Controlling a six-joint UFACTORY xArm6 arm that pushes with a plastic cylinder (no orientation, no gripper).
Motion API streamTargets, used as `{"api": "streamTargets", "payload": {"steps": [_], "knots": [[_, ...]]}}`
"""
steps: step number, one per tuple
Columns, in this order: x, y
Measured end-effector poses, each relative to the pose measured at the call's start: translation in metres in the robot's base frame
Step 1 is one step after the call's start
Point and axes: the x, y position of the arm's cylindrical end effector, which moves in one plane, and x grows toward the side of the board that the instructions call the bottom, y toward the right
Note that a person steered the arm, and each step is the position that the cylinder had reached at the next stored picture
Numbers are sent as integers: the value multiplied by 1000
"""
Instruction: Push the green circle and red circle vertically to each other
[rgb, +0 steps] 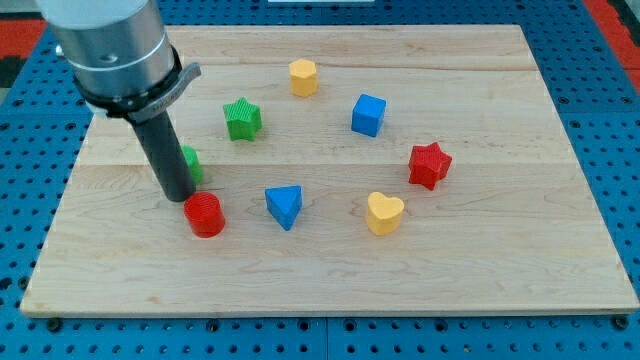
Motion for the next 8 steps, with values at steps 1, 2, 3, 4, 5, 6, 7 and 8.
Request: {"api": "streamTargets", "payload": {"steps": [1,2,3,4,5,6,7,8], "knots": [[-4,3],[38,-49],[82,-1],[72,50],[64,16],[66,-7],[115,35],[119,51]]}}
